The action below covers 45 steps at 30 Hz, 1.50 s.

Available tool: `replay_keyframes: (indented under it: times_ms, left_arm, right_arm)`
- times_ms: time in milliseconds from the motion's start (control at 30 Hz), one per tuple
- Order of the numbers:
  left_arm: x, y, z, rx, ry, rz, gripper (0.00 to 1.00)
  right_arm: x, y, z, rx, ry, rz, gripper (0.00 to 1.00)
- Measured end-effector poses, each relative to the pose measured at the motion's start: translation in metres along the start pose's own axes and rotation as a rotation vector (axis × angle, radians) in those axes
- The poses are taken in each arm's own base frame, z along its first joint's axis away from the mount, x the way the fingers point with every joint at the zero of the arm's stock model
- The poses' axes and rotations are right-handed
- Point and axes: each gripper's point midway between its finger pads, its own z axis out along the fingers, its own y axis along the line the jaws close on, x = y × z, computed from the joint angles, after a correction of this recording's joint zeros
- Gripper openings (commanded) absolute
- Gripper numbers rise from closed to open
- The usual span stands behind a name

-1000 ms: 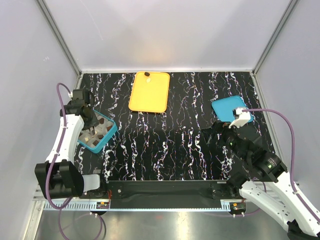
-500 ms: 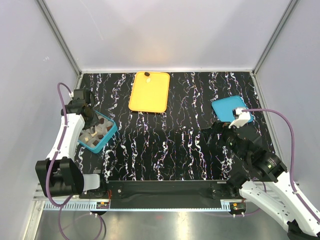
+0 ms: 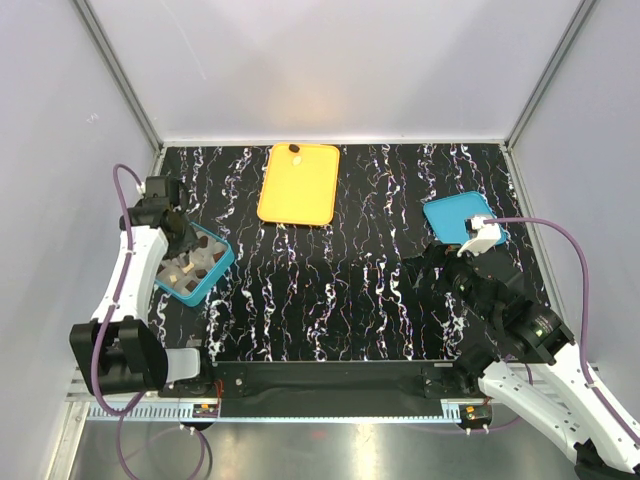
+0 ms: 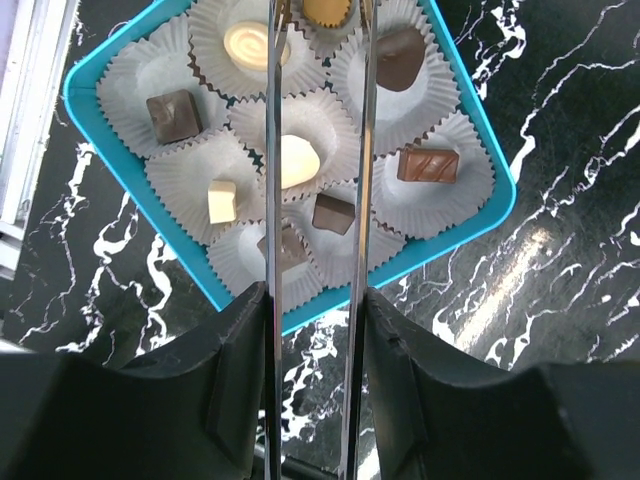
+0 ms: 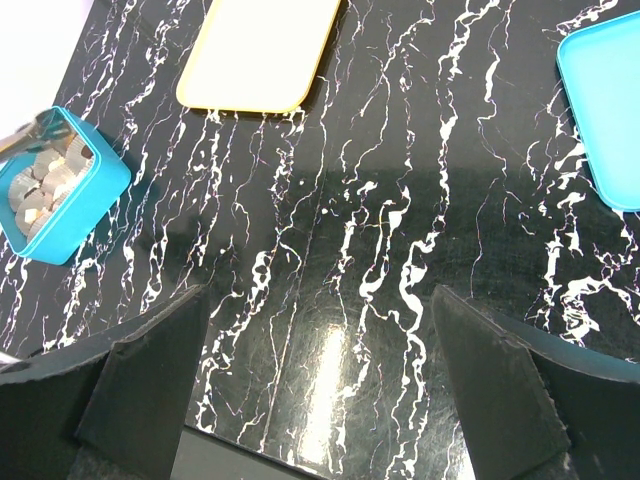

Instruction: Pack the chocolate

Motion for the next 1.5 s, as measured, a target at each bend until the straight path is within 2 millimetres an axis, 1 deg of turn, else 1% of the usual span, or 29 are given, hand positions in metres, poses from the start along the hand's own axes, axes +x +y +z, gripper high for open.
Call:
replay_keyframes:
  times_ms: [100, 167, 300, 400, 500, 533, 633, 733, 800, 900, 1033, 1133, 1367, 1500]
  left_arm:
    - [-0.008, -0.001, -0.012, 0.013, -0.019, -0.002, 0.44]
    - [-0.021, -0.007, -0.026, 0.053, -0.060, -0.006, 0.44]
    - [-0.038, -0.024, -0.055, 0.169, -0.147, -0.005, 0.45]
    - [-0.038, -0.045, -0.074, 0.251, -0.187, 0.034, 0.45]
    - [-0.025, -0.079, -0.086, 0.336, -0.180, 0.113, 0.44]
    - [-0.016, -0.092, -0.090, 0.367, -0.169, 0.147, 0.44]
    - [0.003, -0.122, -0.099, 0.439, -0.149, 0.214, 0.45]
    - [0.024, -0.147, -0.103, 0.505, -0.143, 0.264, 0.46]
    - [0.042, -0.159, -0.102, 0.532, -0.125, 0.302, 0.46]
    - [0.065, -0.168, -0.099, 0.552, -0.098, 0.357, 0.46]
    - [0.083, -0.180, -0.098, 0.587, -0.100, 0.409, 0.46]
    - [0.090, -0.189, -0.102, 0.617, -0.110, 0.438, 0.46]
    - [0.099, -0.212, -0.118, 0.699, -0.153, 0.479, 0.46]
    - [0.112, -0.229, -0.118, 0.712, -0.156, 0.518, 0.45]
  right_arm:
    - [0.001, -0.001, 0.000, 0.002, 0.004, 0.000, 1.00]
    - [0.002, -0.001, 0.000, 0.005, 0.009, -0.001, 1.00]
    - [0.005, -0.003, -0.001, 0.016, 0.023, -0.006, 1.00]
    - [0.006, -0.005, -0.002, 0.027, 0.035, -0.010, 1.00]
    - [0.000, -0.003, -0.004, 0.032, 0.033, -0.009, 1.00]
    - [-0.002, -0.003, -0.004, 0.033, 0.032, -0.007, 1.00]
    - [-0.005, -0.001, -0.005, 0.035, 0.034, 0.002, 1.00]
    - [-0.002, -0.005, -0.005, 0.059, 0.046, 0.008, 1.00]
    - [0.002, -0.010, -0.006, 0.084, 0.060, 0.011, 1.00]
    - [0.008, -0.017, -0.005, 0.129, 0.085, 0.021, 1.00]
    - [0.014, -0.025, -0.005, 0.195, 0.126, 0.050, 1.00]
    - [0.016, -0.027, -0.004, 0.223, 0.142, 0.079, 1.00]
    - [0.024, -0.032, -0.007, 0.282, 0.171, 0.149, 1.00]
    - [0.023, -0.034, -0.007, 0.326, 0.193, 0.157, 1.00]
